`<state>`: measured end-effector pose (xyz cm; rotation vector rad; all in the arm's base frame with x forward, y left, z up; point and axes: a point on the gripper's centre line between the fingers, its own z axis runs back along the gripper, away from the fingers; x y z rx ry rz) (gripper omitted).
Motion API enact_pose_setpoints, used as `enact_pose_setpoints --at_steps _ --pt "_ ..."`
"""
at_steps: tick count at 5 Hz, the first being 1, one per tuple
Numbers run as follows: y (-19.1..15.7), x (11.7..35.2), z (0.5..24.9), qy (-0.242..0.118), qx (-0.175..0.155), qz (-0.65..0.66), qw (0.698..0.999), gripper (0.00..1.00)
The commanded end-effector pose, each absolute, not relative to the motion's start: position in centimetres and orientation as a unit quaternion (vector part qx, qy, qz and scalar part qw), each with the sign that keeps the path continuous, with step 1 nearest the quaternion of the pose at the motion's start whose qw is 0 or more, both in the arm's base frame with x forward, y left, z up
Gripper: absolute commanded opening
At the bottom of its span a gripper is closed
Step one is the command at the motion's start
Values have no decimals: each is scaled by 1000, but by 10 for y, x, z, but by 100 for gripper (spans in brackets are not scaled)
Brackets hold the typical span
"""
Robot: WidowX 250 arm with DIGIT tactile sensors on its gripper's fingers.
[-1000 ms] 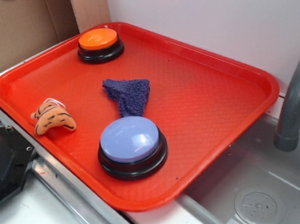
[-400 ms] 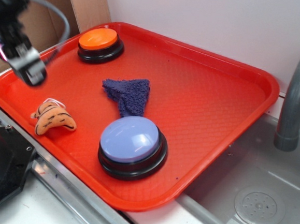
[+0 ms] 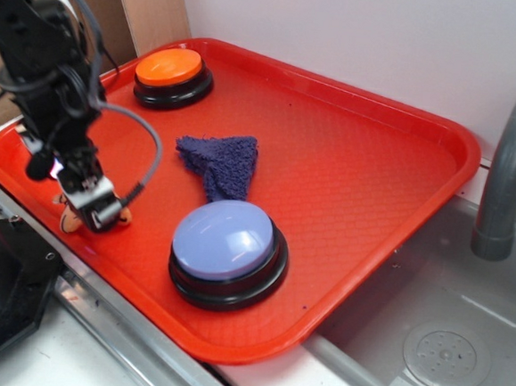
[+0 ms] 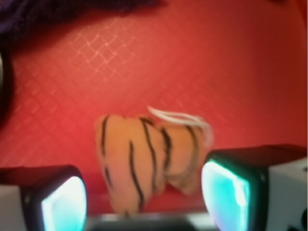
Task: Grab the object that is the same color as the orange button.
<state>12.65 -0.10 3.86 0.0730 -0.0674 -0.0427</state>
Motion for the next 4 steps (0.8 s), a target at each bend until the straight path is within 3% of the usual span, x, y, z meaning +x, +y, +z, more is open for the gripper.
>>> enact_pose_setpoints --at_steps 1,2,3,4 --pt "9 131 15 -30 45 -7 998 37" --pt "11 131 16 -36 44 12 998 0" --pt "12 133 24 -36 41 22 998 0" --pt "16 142 48 -40 21 70 996 0"
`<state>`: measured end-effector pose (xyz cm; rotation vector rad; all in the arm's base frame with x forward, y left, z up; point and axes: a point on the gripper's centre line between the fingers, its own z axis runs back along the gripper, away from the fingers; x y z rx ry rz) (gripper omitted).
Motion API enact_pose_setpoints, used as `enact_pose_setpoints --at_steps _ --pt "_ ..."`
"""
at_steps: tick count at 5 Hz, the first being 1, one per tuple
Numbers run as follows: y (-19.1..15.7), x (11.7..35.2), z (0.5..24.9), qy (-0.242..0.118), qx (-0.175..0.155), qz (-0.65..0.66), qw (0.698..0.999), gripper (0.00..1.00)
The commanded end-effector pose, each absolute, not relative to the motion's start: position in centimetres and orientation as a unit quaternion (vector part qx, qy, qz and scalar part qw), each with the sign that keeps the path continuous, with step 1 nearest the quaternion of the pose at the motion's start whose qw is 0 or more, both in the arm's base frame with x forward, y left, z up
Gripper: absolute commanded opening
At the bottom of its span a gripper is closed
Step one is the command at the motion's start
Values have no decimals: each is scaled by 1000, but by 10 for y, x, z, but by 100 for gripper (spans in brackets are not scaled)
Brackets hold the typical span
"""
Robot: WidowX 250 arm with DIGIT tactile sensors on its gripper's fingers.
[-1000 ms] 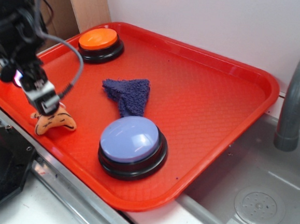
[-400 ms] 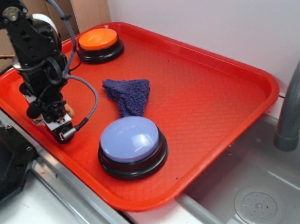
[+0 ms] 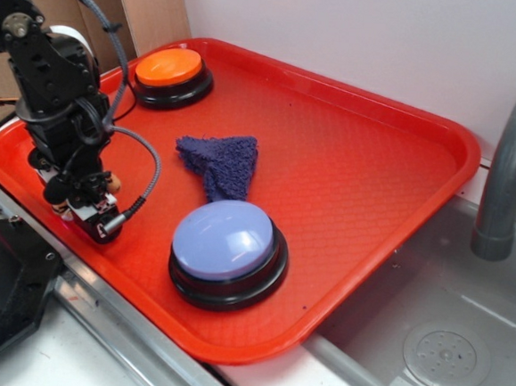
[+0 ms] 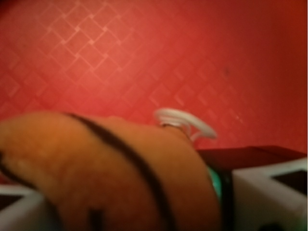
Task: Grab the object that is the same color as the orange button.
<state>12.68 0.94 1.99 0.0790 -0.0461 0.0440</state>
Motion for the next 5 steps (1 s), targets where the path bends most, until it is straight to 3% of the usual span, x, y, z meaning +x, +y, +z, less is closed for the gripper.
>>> enact_pose_setpoints --at_steps 1,3,4,5 --pt "33 161 98 -56 -14 130 990 0" --pt "51 206 186 -78 -46 157 983 0" --pt "50 219 215 -101 -22 147 984 0" --pt "55 218 218 -84 -3 134 987 0"
